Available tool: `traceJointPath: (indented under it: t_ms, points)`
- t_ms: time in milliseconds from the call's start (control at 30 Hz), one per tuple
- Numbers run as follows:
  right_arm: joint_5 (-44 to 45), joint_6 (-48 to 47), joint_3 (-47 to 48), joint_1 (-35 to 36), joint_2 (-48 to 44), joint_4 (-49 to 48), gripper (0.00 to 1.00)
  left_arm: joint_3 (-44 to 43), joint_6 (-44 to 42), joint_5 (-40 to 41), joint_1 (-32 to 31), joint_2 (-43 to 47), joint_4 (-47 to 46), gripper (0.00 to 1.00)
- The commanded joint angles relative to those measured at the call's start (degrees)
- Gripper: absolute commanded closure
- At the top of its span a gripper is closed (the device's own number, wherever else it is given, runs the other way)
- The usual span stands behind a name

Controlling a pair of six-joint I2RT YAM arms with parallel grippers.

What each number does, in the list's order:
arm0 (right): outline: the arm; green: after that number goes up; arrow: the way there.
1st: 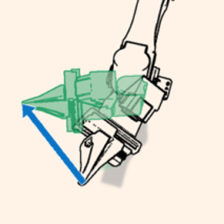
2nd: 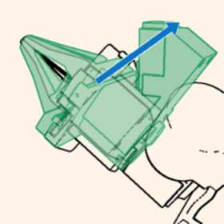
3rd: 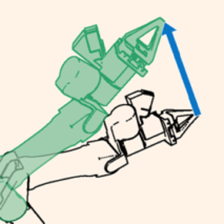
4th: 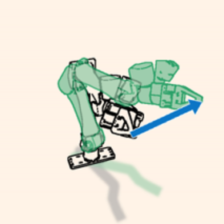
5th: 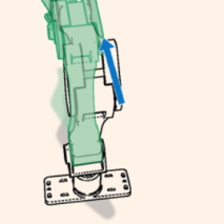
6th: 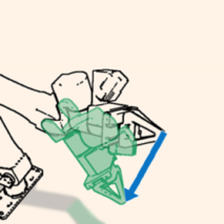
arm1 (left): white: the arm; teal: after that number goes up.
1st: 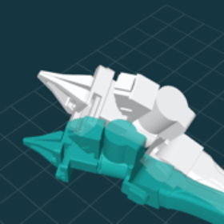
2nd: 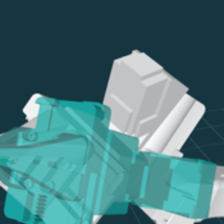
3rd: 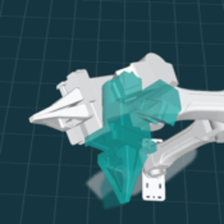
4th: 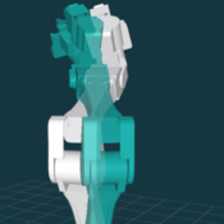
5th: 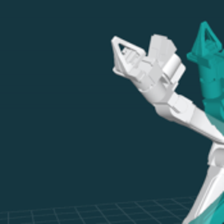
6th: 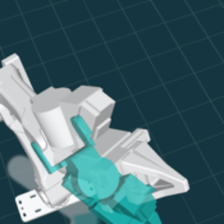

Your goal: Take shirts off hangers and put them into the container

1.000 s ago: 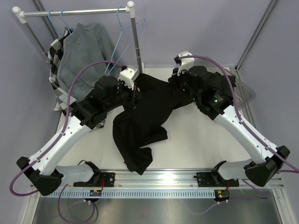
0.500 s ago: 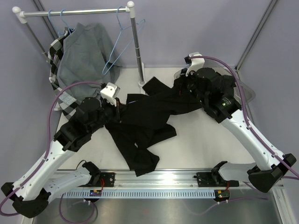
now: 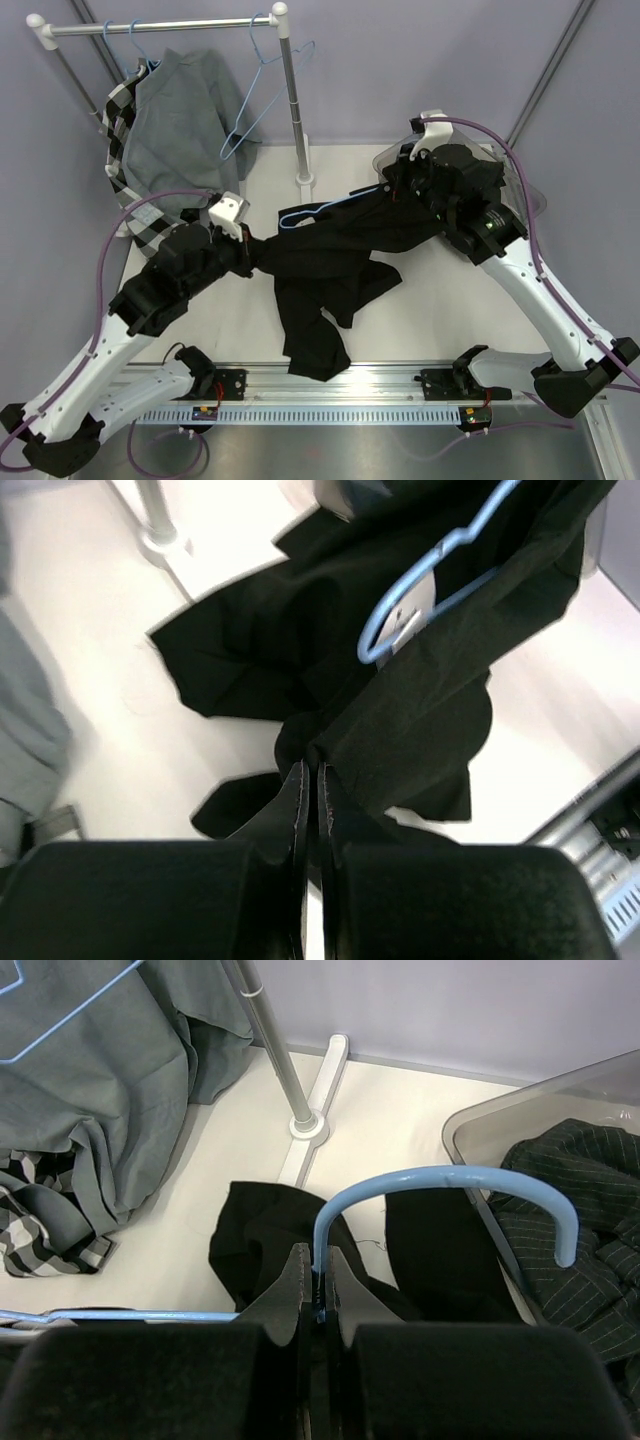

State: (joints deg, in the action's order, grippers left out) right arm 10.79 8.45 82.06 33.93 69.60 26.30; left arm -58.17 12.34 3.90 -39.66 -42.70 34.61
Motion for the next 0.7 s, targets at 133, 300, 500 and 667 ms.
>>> traceJointPath:
  t_ms: [133,300,500,667]
  points:
    - [-3.49,1.92,2.05,-0.97,-1.66,-5.91,1.00,3.06,2.60,-11.63,-2.00,-1.33,-3.84,0.90]
    - [-7.18,2.28,1.00,-0.71,-1.31,-6.53,1.00,1.05,1.56,-9.71,-2.00,-0.81,-3.67,0.32]
    - [-8.85,-0.89,-4.89,0.96,-2.54,-9.60,1.00,-5.62,-3.54,-2.41,-1.91,-0.19,3.00,0.17]
    - [-10.52,-1.77,-9.37,2.80,-2.11,-12.24,1.00,-9.85,-5.21,-3.55,-1.83,-0.81,4.41,0.17]
